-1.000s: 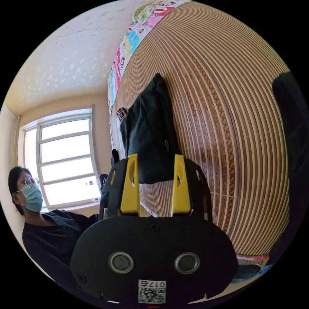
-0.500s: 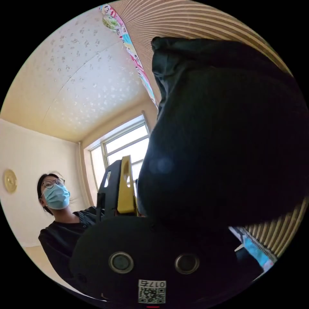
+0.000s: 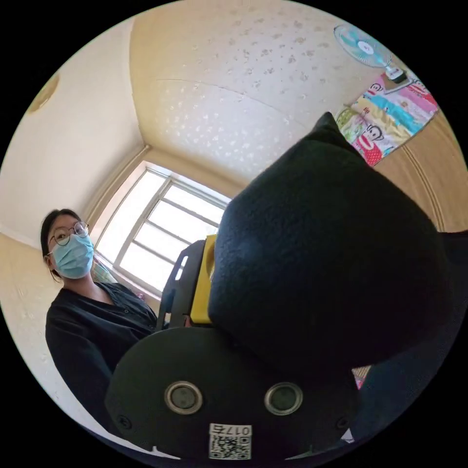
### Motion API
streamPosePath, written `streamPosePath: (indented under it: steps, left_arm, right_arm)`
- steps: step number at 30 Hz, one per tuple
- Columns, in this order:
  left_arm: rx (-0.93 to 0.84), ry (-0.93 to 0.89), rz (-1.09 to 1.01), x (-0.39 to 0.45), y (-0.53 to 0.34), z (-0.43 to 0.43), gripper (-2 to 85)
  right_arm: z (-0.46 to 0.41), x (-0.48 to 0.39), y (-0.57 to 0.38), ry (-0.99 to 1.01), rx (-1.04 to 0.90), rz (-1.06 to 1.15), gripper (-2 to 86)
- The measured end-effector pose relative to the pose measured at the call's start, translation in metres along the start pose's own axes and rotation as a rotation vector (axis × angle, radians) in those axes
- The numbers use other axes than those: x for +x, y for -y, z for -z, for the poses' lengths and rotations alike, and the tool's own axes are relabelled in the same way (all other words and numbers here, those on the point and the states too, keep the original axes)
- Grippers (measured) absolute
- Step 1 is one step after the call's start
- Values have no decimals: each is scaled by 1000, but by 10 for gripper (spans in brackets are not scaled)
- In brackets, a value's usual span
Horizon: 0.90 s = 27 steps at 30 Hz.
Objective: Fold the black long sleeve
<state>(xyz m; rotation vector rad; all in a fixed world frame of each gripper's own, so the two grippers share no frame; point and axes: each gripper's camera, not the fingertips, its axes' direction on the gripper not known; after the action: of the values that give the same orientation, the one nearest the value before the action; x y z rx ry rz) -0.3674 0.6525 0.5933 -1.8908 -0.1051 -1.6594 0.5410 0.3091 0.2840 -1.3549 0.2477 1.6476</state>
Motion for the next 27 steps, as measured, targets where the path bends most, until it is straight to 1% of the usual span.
streamPosePath:
  steps: [1,2,4,5,6,7,8,10,11,12,13,14,16,18,19,20,22,23,24,25,26,27]
  left_arm:
    - [19,-28,28,1,-5,3,58]
    - [34,-53,42,5,-8,6,57]
    - [36,-66,58,14,-11,8,56]
    - [36,-65,49,23,-12,10,56]
    - [37,-64,40,29,-12,11,56]
    - [39,-58,23,40,-11,13,56]
    - [38,-52,11,51,-10,16,56]
    - [39,-48,-6,67,-9,20,56]
    - [43,-42,-17,77,-8,24,56]
    - [45,-37,-23,81,-7,26,56]
    - [49,-25,-33,90,-6,31,56]
    - [54,-11,-37,98,-4,35,56]
    - [63,12,-31,106,-1,42,56]
    - [75,42,-15,113,3,49,55]
    - [83,57,-4,116,7,54,54]
    - [92,63,3,120,11,60,53]
    - [112,73,2,125,19,71,51]
    - [146,95,-6,130,24,82,50]
    - [168,109,-10,132,26,89,48]
    - [208,135,-17,137,31,104,44]
    - [239,155,-29,143,37,120,42]
    - [253,163,-35,145,41,128,41]
  right_arm:
    - [17,4,-3,-27,19,-14,74]
    - [50,20,-12,-78,45,-92,76]
    - [108,60,-52,-164,97,-325,77]
    - [119,71,-64,-197,86,-384,77]
    - [137,91,-94,-288,78,-537,76]
    - [144,99,-111,-334,79,-615,76]
    - [155,107,-142,-350,105,-682,76]
    - [170,94,-196,-224,345,-639,71]
    - [171,87,-209,-220,408,-629,70]
    - [168,71,-234,-239,520,-614,55]
    - [164,63,-245,-261,564,-618,48]
    - [153,47,-268,-332,636,-645,36]
    - [112,22,-311,-467,779,-785,17]
    - [67,19,-327,-455,797,-841,11]
    - [50,22,-326,-425,766,-845,9]
    - [15,35,-318,-337,658,-861,7]
    - [-68,54,-276,-179,349,-850,4]
    - [-92,55,-261,-144,245,-827,4]
    - [-144,51,-228,-92,0,-738,4]
    - [-171,43,-210,-90,-130,-664,4]
    - [-225,18,-179,-154,-405,-491,3]
    - [-281,-12,-159,-328,-696,-322,3]
